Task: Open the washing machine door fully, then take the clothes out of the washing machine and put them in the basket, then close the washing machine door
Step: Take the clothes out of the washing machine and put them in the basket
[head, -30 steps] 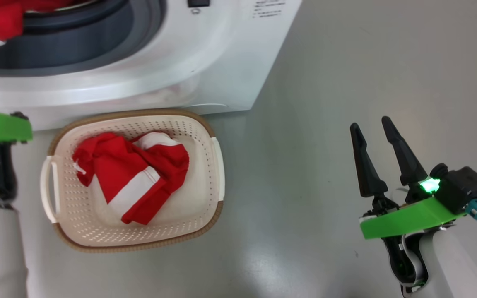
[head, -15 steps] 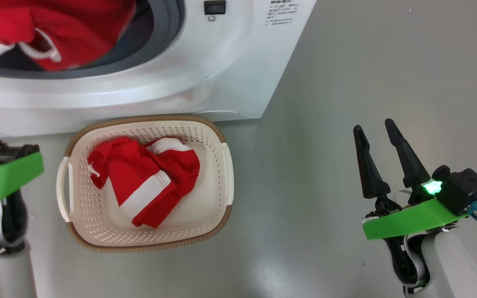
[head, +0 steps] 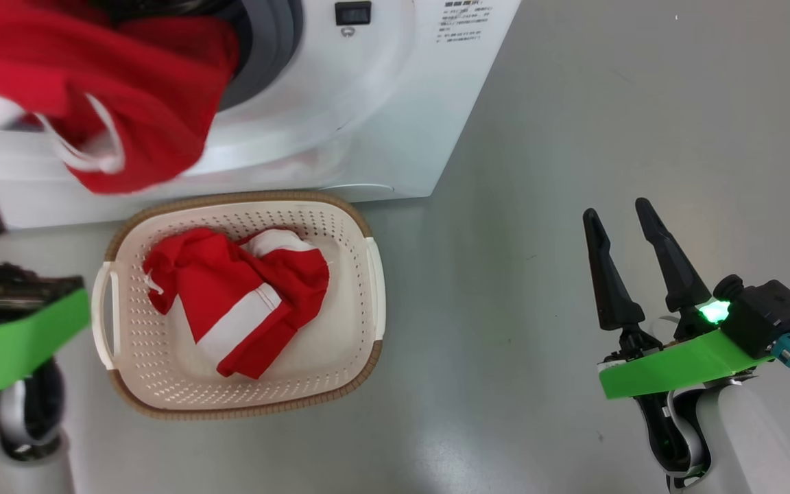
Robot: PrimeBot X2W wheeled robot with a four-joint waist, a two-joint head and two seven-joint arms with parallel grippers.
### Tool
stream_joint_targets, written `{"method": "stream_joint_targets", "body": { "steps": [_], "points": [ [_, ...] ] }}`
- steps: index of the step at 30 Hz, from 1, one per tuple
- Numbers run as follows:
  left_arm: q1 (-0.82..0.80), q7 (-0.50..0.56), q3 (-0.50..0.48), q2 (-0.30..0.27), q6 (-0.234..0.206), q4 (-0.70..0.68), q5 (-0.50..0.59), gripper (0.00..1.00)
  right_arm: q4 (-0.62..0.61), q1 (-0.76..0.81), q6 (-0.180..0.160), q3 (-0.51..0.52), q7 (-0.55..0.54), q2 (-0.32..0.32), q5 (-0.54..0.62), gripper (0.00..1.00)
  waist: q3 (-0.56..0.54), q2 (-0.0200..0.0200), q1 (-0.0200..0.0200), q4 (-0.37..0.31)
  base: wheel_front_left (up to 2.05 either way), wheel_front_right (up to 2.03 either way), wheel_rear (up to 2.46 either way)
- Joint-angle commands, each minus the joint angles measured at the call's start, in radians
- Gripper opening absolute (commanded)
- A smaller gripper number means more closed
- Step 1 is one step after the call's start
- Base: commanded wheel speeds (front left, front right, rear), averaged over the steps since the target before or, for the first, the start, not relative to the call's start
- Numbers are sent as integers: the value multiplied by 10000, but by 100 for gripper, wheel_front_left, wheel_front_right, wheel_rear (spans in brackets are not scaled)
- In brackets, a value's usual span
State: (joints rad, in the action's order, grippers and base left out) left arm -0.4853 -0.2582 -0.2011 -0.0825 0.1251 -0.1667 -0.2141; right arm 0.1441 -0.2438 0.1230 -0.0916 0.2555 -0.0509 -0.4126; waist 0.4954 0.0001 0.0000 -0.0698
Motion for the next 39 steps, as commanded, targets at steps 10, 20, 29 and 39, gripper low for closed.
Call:
{"method": "stream_joint_targets", "body": {
  "steps": [10, 20, 29, 39],
  "points": [
    [1021, -36, 877, -115, 55, 1968, -72, 0, -213, 315, 77, -340, 63, 7, -29, 100, 86, -1, 0, -28, 0, 0, 0],
    [973, -36, 1813, -336, 55, 4600, -347, 0, -272, 178, 77, -472, 63, 7, -123, 100, 472, -1, 0, -125, 0, 0, 0],
    [442, -36, 2182, -506, 55, 6558, -604, 0, -330, -66, 77, -508, 63, 7, -238, 100, 1011, -1, 0, -272, 0, 0, 0],
    [-341, -36, 2553, -710, 55, 7833, -712, 0, -441, -325, 77, -475, 63, 7, -294, 100, 1684, -1, 0, -389, 0, 0, 0]
  ]
}}
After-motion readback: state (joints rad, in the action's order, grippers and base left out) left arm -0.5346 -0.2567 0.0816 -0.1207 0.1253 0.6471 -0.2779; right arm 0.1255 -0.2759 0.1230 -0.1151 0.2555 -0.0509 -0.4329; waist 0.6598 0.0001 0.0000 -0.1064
